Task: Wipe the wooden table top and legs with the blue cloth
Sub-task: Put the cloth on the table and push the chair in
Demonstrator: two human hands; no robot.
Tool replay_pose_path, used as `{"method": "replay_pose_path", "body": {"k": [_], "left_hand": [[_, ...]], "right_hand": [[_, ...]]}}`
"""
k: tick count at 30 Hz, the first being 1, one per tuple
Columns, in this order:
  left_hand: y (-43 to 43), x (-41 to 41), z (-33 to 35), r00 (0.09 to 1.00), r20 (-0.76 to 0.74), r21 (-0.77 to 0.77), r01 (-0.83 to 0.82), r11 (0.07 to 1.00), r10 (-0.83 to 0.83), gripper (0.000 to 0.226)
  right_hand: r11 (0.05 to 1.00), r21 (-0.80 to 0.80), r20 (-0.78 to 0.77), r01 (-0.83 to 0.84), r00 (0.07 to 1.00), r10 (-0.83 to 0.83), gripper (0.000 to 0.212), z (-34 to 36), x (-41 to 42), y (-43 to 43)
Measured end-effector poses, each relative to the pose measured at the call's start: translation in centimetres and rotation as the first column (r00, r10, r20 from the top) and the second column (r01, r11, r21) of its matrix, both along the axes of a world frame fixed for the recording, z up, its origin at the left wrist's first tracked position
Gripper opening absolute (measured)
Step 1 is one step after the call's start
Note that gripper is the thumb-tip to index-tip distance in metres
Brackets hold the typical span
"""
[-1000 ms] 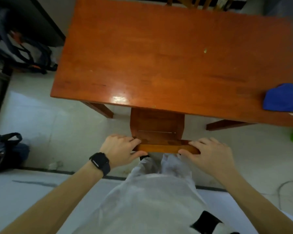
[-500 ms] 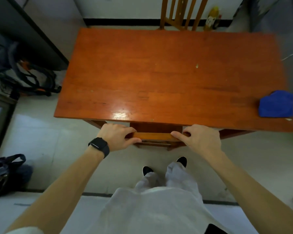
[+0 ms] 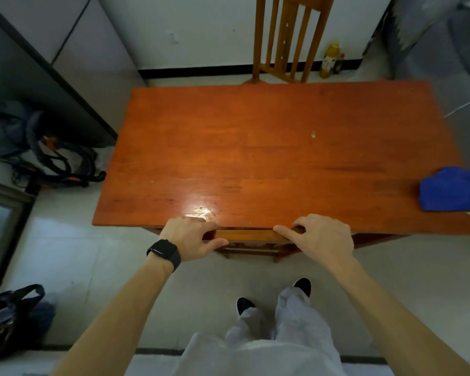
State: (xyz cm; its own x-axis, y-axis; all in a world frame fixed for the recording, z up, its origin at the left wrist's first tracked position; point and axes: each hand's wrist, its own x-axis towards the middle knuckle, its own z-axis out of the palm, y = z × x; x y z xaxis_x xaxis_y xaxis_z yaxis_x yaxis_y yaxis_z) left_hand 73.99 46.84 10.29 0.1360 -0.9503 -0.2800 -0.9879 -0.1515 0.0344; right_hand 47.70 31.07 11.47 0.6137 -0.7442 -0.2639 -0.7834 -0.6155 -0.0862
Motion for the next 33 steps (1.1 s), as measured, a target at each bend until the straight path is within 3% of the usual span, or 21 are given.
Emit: {"method": "replay_pose_path", "body": {"k": [12, 16, 18, 20, 22, 26, 29, 33], "left_hand": [[1.0, -1.5, 1.0, 0.995, -0.081, 0.097, -0.041, 0.994, 0.049, 0.060], [1.6, -1.7, 1.2, 0.990, -0.098, 0.086, -0.096, 0.992, 0.105, 0.065], [1.9, -1.5, 1.4, 0.958, -0.211, 0.051, -0.186, 0.981, 0.193, 0.068], [2.7, -0.7, 1.8, 0.835, -0.393, -0.042, -0.435, 0.899, 0.385, 0.062], [4.7, 1.3, 1.9, 0.661, -0.520, -0.087, -0.672, 0.736, 0.542, 0.049], [11.6, 8.3, 2.0, 0.390, -0.586, -0.019, -0.883, 0.469, 0.710, 0.043], [17.9, 15.5, 2.0, 0.350, -0.484, -0.057, -0.927, 0.370, 0.802, 0.044], [25.7, 25.7, 2.4, 0.389, -0.285, -0.064, -0.919, 0.388, 0.876, 0.047]], "right_hand": [[0.990, 0.072, -0.107, -0.124, 0.986, 0.131, 0.090, 0.0, -0.8, 0.2], [0.957, 0.217, -0.173, -0.193, 0.957, 0.232, 0.079, 0.9, 0.3, -0.1], [0.919, 0.311, -0.114, -0.242, 0.950, 0.289, 0.068, 1.4, 2.2, 0.5], [0.883, 0.344, -0.007, -0.320, 0.939, 0.343, 0.055, 2.0, 5.3, 1.8], [0.847, 0.343, 0.114, -0.407, 0.913, 0.392, 0.048, 2.9, 9.4, 3.8], [0.784, 0.303, 0.246, -0.542, 0.839, 0.485, 0.042, 4.2, 19.0, 8.1], [0.759, 0.246, 0.255, -0.602, 0.796, 0.549, 0.044, 3.8, 26.9, 11.7], [0.766, 0.196, 0.251, -0.612, 0.786, 0.565, 0.042, 3.4, 37.2, 16.6]]}}
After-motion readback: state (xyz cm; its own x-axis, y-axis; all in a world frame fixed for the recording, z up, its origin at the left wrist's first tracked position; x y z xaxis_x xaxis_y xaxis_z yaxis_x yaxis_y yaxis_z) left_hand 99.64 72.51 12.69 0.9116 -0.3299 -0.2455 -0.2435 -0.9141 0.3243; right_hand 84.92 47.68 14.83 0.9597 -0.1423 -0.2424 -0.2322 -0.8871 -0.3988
